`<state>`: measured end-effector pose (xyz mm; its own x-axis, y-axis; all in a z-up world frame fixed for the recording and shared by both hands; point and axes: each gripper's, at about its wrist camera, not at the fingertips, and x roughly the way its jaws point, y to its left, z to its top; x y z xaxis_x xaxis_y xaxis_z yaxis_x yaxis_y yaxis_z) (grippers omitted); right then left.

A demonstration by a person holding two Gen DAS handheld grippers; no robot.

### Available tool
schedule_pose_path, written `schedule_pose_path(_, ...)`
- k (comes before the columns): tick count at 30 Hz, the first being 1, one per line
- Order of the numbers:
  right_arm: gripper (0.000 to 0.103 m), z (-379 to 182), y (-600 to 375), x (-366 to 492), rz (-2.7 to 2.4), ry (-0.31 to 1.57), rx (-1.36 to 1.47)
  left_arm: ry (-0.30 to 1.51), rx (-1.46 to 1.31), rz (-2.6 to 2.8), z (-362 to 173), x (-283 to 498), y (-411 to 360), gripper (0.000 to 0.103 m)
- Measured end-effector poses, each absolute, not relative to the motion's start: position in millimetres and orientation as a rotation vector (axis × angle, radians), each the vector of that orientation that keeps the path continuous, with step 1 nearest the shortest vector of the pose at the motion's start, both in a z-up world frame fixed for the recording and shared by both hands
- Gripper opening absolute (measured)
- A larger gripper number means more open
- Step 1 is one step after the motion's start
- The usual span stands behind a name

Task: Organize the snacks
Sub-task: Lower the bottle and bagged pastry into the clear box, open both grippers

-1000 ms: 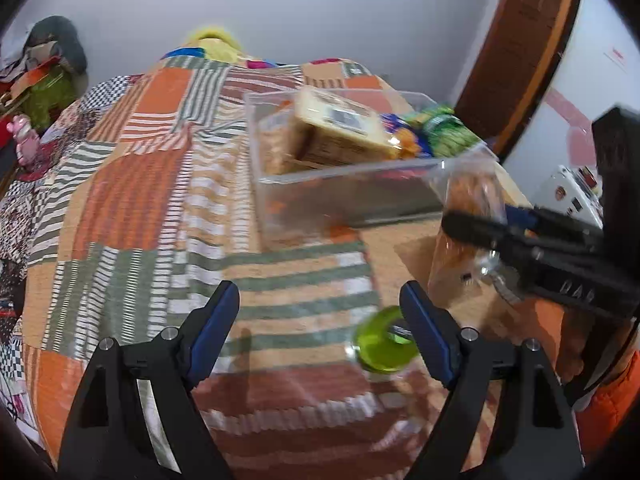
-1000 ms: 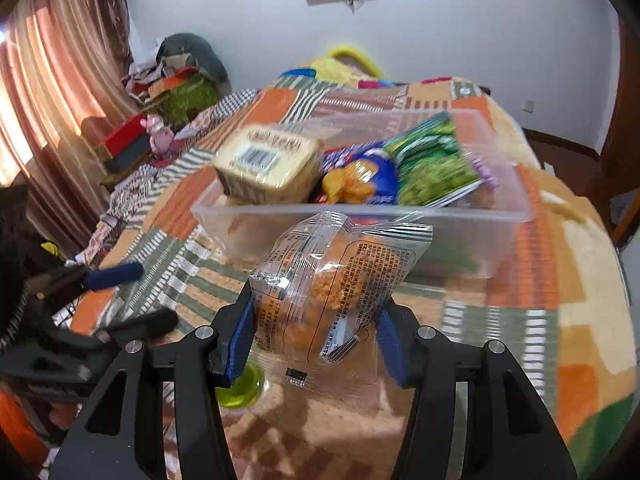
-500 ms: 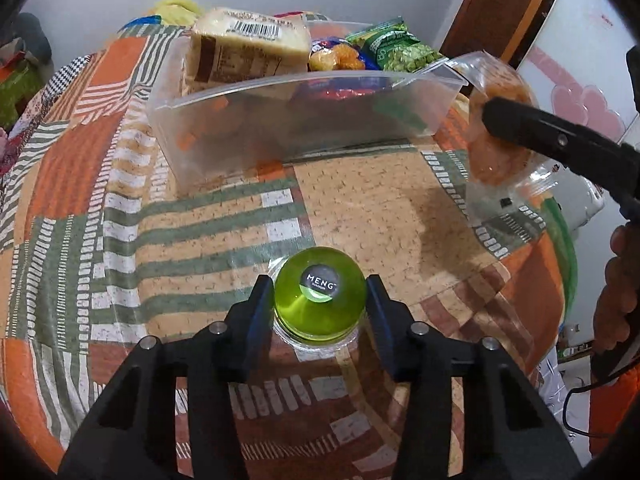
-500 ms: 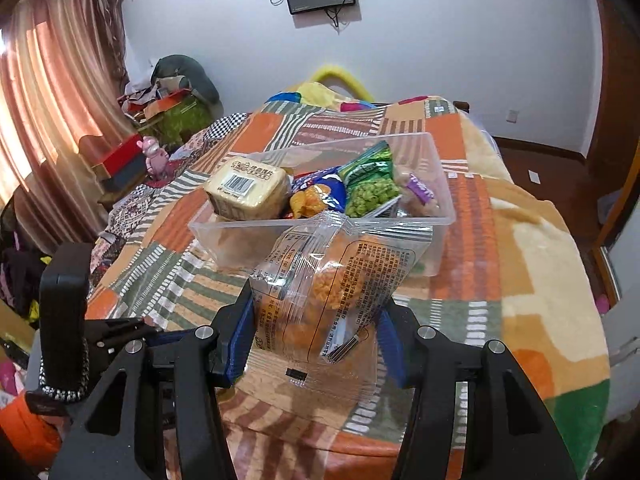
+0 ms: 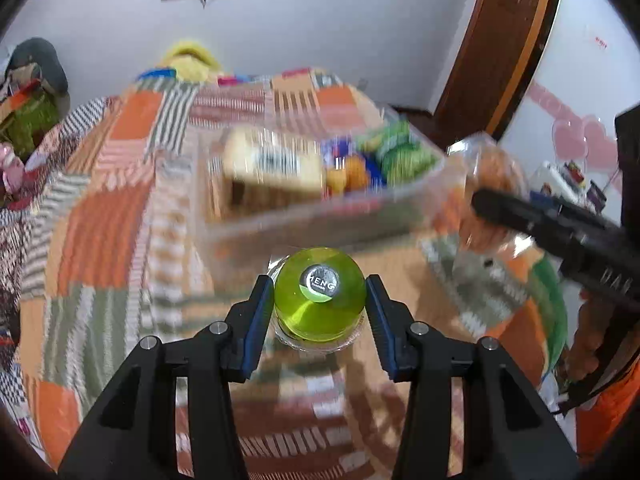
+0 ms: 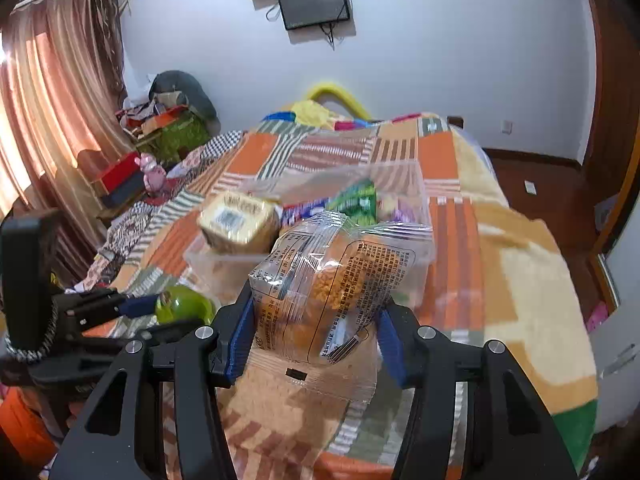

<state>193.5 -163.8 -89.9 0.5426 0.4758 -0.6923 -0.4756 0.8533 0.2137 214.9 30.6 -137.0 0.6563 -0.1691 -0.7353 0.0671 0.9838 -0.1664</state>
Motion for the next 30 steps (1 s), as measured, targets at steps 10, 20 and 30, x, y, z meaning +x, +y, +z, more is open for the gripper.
schedule_pose_path(10,0.05,-67.3,-156.1,219.6,0.563,0.741,-0.01,0.74,-0.115,-0.116,-99.5,261.2,30.0,0.046)
schedule_pose_path(20,0.05,-73.7,-143.9,250.7,0.558,0.732,-0.032,0.718,-0.128,-0.108,-100.7,303.7,35.8,0.046)
schedule_pose_path(30,0.051,-95.0,-128.7,274.6,0.555,0.781,-0.044,0.758,-0.156,-0.084,-124.7,342.2,45.8,0.046)
